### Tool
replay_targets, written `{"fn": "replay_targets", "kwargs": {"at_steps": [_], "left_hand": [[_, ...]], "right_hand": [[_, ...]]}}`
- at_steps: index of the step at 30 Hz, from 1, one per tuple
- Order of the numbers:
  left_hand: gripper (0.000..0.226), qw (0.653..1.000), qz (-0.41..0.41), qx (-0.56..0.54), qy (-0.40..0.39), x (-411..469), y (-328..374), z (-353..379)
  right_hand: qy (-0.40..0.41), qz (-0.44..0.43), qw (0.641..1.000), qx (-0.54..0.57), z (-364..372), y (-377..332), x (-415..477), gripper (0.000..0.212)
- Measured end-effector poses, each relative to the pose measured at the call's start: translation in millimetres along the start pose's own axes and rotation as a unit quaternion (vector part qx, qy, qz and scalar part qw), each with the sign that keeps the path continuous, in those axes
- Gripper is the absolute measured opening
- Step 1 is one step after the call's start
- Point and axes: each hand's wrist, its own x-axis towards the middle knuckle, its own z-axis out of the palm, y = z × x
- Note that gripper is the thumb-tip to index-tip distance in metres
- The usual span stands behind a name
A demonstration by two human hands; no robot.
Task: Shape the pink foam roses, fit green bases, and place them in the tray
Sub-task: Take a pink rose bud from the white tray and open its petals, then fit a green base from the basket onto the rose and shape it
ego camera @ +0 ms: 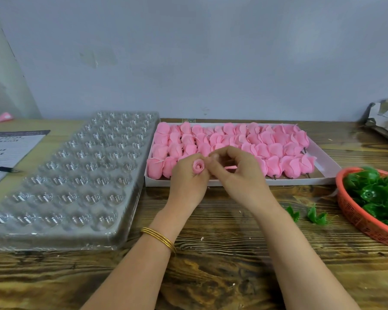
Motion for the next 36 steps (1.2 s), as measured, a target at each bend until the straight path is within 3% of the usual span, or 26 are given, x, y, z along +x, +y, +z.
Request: {"fn": "replay_targets", "kwargs": {"at_steps": [5,9,12,18,28,36], "left_hand": [[0.049,0.999,-0.008,-0.017,0.043,2,1,-4],[0.051,0.997,-0.023,-0.042,0.060,4,2,-6],[0.056,0.996,-0.023,-0.050,0.071,4,2,-6],[0.057,0.996,-0.036,-0.050,0.069,4,0,-7],[0.058,0.995,-0.054,-0.046,0.069,3,2,-7],[0.058,0.994,-0.057,-0.054,0.073,3,4,-8]], "right_hand": [[-0.014,0.048,0.985,-0.168,-52,-1,2,0.009],[-0.151,0.212,0.922,-0.286,-91,2,-4,0.036],[-0.200,0.295,0.875,-0.327,-106,2,-7,0.053],[-0.262,0.342,0.835,-0.342,-111,5,-8,0.062],[-0.271,0.349,0.821,-0.362,-104,18,-2,0.044],[-0.214,0.345,0.845,-0.349,-104,26,1,0.036]]}}
